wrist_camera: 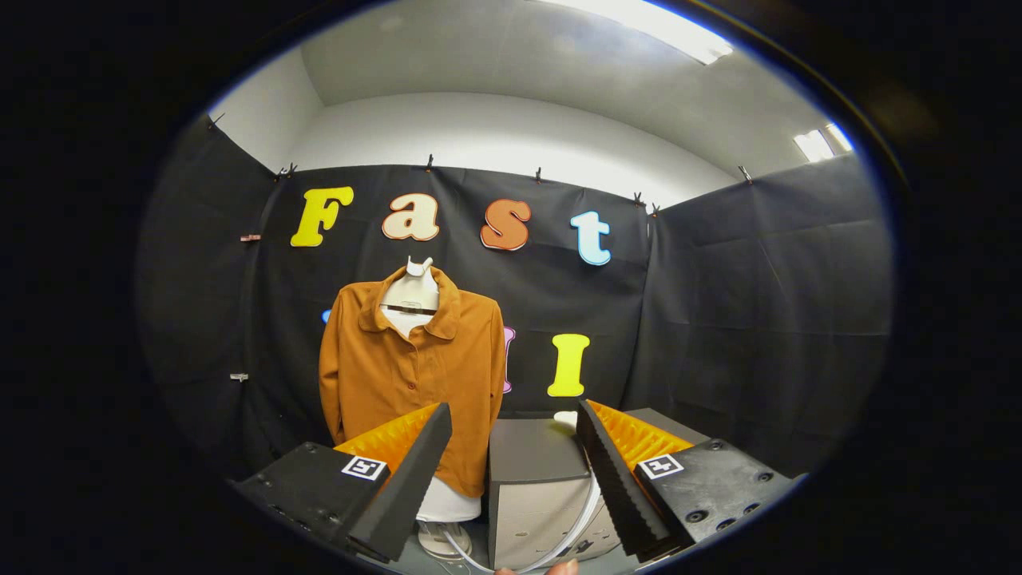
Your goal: Iron the clothes twice with a garment steamer, once on the left side and once on the right side.
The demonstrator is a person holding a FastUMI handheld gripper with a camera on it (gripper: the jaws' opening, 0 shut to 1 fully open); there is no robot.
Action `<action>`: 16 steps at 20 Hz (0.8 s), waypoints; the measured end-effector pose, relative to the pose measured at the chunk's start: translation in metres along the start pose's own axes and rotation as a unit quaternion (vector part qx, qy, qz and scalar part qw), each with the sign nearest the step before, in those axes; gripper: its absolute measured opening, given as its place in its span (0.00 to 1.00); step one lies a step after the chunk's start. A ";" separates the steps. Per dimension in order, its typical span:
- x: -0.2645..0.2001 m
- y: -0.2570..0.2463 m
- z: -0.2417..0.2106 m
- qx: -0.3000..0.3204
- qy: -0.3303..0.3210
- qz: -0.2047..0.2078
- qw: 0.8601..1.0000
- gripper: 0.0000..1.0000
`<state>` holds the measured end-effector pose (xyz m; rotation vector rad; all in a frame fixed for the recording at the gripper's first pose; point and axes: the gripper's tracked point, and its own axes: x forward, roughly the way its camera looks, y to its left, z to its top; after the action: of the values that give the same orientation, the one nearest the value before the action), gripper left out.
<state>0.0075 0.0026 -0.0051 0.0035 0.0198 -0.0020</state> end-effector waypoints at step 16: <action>0.030 -0.032 -0.017 0.017 0.015 -0.012 1.000 0.98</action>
<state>0.0374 -0.0289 -0.0227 0.0369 0.0501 -0.0260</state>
